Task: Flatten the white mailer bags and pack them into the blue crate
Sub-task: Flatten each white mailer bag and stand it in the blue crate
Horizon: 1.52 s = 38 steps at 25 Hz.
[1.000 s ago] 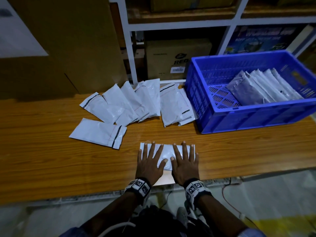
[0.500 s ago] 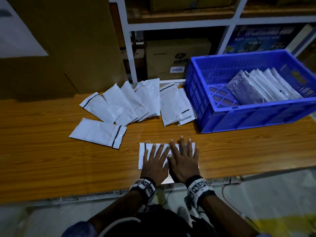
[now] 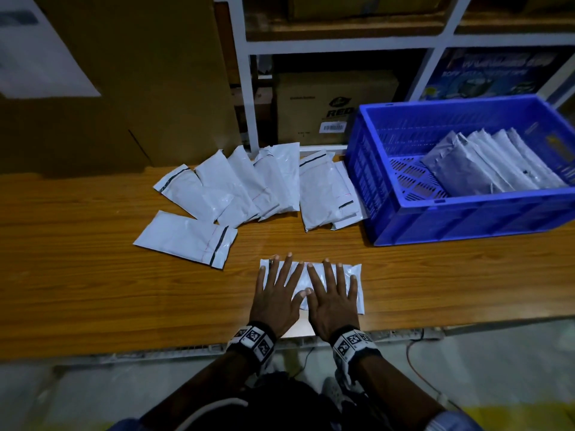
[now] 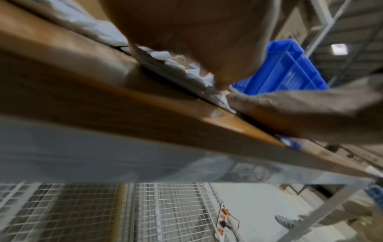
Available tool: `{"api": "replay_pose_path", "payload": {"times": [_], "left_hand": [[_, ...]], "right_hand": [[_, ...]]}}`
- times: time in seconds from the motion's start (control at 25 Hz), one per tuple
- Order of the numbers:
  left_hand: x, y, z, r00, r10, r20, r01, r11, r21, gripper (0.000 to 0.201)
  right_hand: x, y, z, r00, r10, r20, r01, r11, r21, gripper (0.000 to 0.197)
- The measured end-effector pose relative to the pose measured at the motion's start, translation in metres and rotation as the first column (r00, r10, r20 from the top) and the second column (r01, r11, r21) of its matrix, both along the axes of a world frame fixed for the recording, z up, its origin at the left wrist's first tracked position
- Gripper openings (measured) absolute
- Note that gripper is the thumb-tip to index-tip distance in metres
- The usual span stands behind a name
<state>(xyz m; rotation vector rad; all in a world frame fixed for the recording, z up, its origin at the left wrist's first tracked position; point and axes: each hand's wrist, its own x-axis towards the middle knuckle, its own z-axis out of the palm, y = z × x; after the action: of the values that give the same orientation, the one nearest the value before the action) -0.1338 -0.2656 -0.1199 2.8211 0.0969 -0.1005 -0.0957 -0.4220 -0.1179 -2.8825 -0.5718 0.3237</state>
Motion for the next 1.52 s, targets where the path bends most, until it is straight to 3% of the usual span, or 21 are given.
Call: {"api": "replay_pose_path", "payload": {"times": [0.28,0.4,0.6,0.92,1.16,1.36,1.52], "left_hand": [[0.001,-0.001,-0.013,0.998,0.006,-0.058,-0.004,0.999,0.035,0.06],[0.001,-0.001,-0.013,0.999,0.023,-0.049,-0.022,0.999,0.023,0.063],[0.002,0.0,-0.015,0.999,0.018,-0.037,-0.016,0.999,0.043,0.064],[-0.004,-0.008,-0.015,1.0,0.028,0.002,-0.028,0.998,0.054,0.065],[-0.001,-0.008,-0.016,0.997,0.058,-0.044,-0.057,0.998,0.038,0.063],[-0.002,-0.009,-0.013,0.996,0.057,-0.063,-0.055,0.998,0.038,0.064],[-0.006,-0.015,-0.01,0.993,0.091,-0.071,-0.089,0.996,0.031,0.067]], "right_hand": [[0.012,-0.01,0.003,0.995,0.063,-0.072,-0.06,0.997,0.048,0.054],[0.017,-0.017,0.014,0.997,0.017,-0.075,-0.009,0.994,0.106,0.053],[0.009,-0.019,0.003,0.999,0.032,-0.015,-0.032,0.999,-0.012,0.056],[0.016,-0.019,0.004,0.997,0.049,-0.054,-0.049,0.999,0.005,0.056],[0.024,-0.019,0.013,0.981,0.074,-0.18,-0.079,0.997,-0.02,0.058],[0.043,-0.02,0.043,0.941,0.167,-0.294,-0.193,0.979,-0.062,0.073],[0.054,-0.01,0.057,0.947,0.22,-0.235,-0.264,0.948,-0.178,0.093]]}}
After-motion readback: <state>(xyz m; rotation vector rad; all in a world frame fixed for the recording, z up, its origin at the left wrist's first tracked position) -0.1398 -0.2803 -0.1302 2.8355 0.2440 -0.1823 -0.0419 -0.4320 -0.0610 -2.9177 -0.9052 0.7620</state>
